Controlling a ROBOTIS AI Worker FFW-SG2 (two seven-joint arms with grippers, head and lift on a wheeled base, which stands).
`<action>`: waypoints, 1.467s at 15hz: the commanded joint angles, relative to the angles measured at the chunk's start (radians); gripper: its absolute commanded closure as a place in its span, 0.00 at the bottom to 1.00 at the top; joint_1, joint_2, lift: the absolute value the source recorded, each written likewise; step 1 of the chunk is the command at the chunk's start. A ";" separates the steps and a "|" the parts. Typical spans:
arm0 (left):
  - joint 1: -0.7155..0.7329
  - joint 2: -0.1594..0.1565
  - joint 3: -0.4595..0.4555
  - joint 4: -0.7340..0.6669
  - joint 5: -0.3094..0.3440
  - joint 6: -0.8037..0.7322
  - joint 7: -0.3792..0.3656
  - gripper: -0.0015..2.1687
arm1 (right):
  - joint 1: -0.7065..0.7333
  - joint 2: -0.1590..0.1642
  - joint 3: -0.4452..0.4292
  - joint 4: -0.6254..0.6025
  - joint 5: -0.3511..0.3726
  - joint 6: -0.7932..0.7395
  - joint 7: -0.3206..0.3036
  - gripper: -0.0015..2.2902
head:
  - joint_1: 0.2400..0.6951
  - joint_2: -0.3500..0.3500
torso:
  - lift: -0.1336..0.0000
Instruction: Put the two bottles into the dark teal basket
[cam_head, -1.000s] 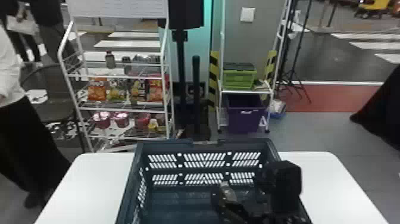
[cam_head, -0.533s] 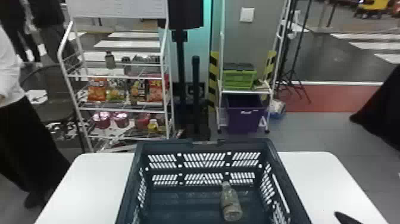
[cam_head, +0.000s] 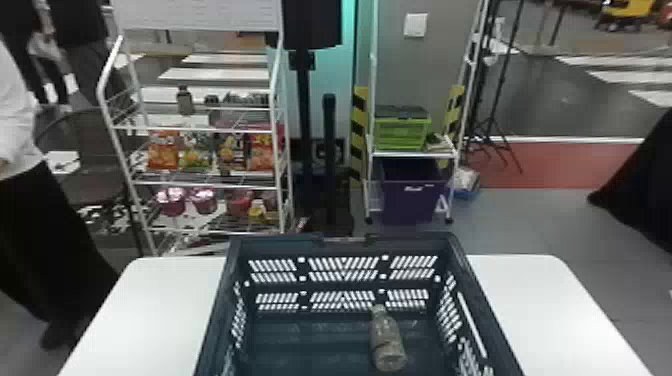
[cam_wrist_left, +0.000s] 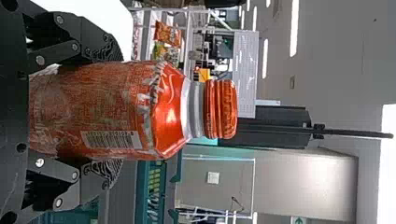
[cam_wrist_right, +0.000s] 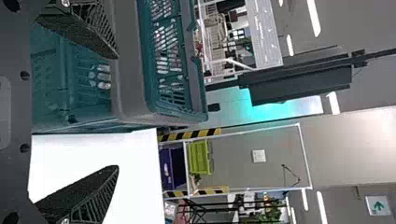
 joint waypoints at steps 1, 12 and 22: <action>0.009 -0.001 0.004 -0.044 -0.005 0.018 0.014 0.97 | -0.008 0.002 -0.013 0.023 -0.004 -0.002 0.003 0.02 | 0.57 0.50 | 1.00; -0.362 0.030 -0.029 -0.600 -0.030 1.159 -0.001 0.97 | -0.046 -0.001 -0.061 0.071 -0.021 0.063 0.027 0.02 | 0.57 0.50 | 1.00; -1.141 0.060 -0.372 -0.193 -0.064 2.039 -0.224 0.97 | -0.124 0.000 -0.104 0.155 -0.010 0.198 0.049 0.02 | 0.57 0.50 | 1.00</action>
